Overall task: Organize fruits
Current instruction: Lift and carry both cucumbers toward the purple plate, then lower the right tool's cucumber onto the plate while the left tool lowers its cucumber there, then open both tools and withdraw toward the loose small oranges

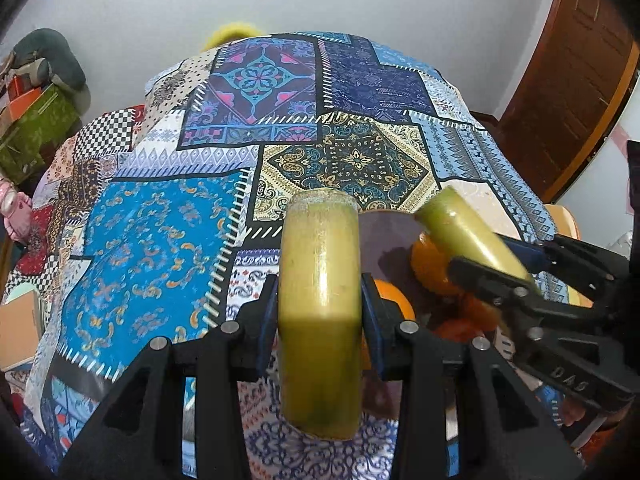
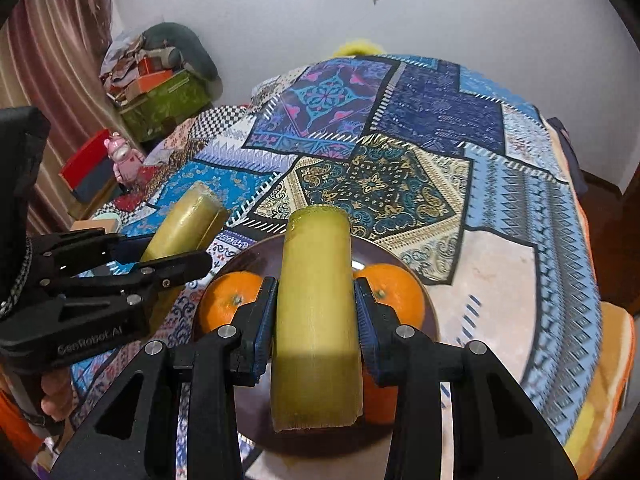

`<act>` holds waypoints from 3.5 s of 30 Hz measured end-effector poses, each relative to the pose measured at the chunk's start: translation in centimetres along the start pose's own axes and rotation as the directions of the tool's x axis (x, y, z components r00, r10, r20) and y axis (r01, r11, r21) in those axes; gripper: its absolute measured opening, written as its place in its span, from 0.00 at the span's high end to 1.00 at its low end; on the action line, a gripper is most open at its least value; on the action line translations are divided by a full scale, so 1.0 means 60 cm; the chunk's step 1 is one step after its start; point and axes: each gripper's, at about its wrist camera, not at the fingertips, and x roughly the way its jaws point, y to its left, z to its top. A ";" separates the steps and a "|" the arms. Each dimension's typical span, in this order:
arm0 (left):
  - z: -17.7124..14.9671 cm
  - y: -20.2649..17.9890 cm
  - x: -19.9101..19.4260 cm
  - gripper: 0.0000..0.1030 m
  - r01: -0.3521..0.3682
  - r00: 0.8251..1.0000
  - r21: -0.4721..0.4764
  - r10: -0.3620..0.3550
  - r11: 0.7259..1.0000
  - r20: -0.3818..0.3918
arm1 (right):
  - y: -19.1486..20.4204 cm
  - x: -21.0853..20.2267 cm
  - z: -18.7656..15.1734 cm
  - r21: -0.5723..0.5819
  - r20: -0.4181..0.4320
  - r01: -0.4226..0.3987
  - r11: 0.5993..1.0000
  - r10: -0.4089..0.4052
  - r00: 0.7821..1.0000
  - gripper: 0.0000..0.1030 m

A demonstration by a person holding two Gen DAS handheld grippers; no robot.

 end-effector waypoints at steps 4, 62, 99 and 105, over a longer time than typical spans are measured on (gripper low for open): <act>0.004 0.005 0.029 0.63 -0.013 1.000 -0.015 0.013 1.000 -0.017 | 0.001 0.021 0.003 -0.004 -0.021 0.005 1.000 -0.005 1.000 0.66; 0.016 -0.055 0.007 0.63 0.124 0.992 -0.031 -0.125 0.992 -0.031 | -0.038 -0.041 -0.035 0.003 0.023 0.011 1.000 -0.011 1.000 0.80; -0.033 -0.093 -0.103 0.57 0.069 0.997 0.070 -0.071 0.995 0.029 | -0.038 -0.135 -0.073 0.007 0.084 0.020 1.000 -0.021 0.996 0.62; -0.079 -0.100 -0.146 0.52 0.063 0.996 0.093 -0.068 0.994 0.056 | -0.038 -0.170 -0.103 0.011 0.092 0.040 0.999 -0.041 0.995 0.58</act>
